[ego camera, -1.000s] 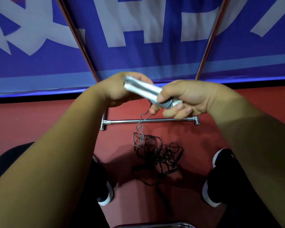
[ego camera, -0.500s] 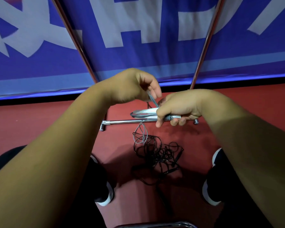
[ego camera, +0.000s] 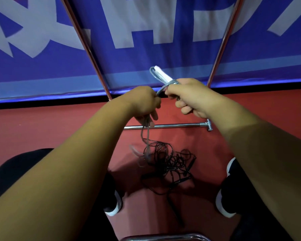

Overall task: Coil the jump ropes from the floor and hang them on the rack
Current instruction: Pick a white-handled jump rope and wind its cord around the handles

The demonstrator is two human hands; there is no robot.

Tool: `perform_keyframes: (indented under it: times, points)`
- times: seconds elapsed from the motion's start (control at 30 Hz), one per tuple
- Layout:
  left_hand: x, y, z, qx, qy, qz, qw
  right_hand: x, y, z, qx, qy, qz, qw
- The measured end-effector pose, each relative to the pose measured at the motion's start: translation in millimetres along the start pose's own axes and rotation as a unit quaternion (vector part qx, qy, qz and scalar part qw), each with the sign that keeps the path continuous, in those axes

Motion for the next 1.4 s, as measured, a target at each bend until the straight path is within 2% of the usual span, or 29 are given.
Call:
perform_keyframes:
  times: [0.1, 0.23, 0.3, 0.4, 0.47, 0.53, 0.67, 0.87, 1.03, 1.2, 1.3, 1.4]
  points:
    - [-1.4, -3.4, -6.6, -0.118, 0.013, -0.053, 0.992, -3.5, -3.2, 10.4, 0.093, 0.016, 0.01, 0.996]
    - [-6.0, -17.2, -16.3, -0.214, 0.098, -0.077, 0.969, -0.8, -9.0, 8.7, 0.154, 0.053, -0.021, 0.986]
    - [-9.5, -23.6, -20.0, -0.275, 0.125, -0.051, 0.952, -1.1, -9.9, 8.7, 0.168, 0.058, -0.029, 0.984]
    - [-13.9, -27.0, -22.0, -0.343, 0.165, 0.045, 0.924, -1.3, -11.8, 12.1, 0.187, 0.058, -0.035, 0.98]
    - [-16.3, -27.6, -20.8, -0.327, 0.192, 0.102, 0.919, -0.7, -12.9, 13.0, 0.186, 0.06, -0.033, 0.98]
    - [-17.8, -27.7, -20.1, -0.284, 0.198, 0.127, 0.929, 0.5, -13.0, 12.5, 0.183, 0.056, -0.024, 0.981]
    - [-16.4, -29.7, -20.2, -0.168, 0.174, 0.044, 0.969, -1.3, -15.0, 12.8, 0.183, 0.043, -0.022, 0.982]
    - [-12.5, -35.2, -16.1, -0.104, 0.171, -0.046, 0.979, -4.8, -16.8, 15.3, 0.186, 0.031, -0.029, 0.982]
    - [-11.0, -31.8, -13.5, -0.144, 0.182, -0.028, 0.972, -2.5, -18.9, 12.9, 0.154, 0.027, -0.047, 0.987]
    - [-8.3, -18.9, -14.7, -0.277, 0.139, 0.014, 0.951, -1.3, -10.9, 11.2, 0.113, 0.005, -0.016, 0.993]
    - [-4.4, -11.9, -13.6, -0.287, 0.134, 0.033, 0.948, -0.9, -5.6, 10.6, 0.09, 0.007, 0.024, 0.996]
    - [-5.1, -9.4, -14.1, -0.259, 0.131, 0.036, 0.956, 1.9, -6.4, 5.4, 0.096, 0.048, 0.014, 0.994]
Point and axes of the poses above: each hand's wrist, its own x-axis towards the middle knuckle, its own y-axis out of the palm, z = x × y, the point moved 3 cm from there along x, towards the middle knuckle, and after that the axes turned 6 degrees about -z, right-handed, at the moved point
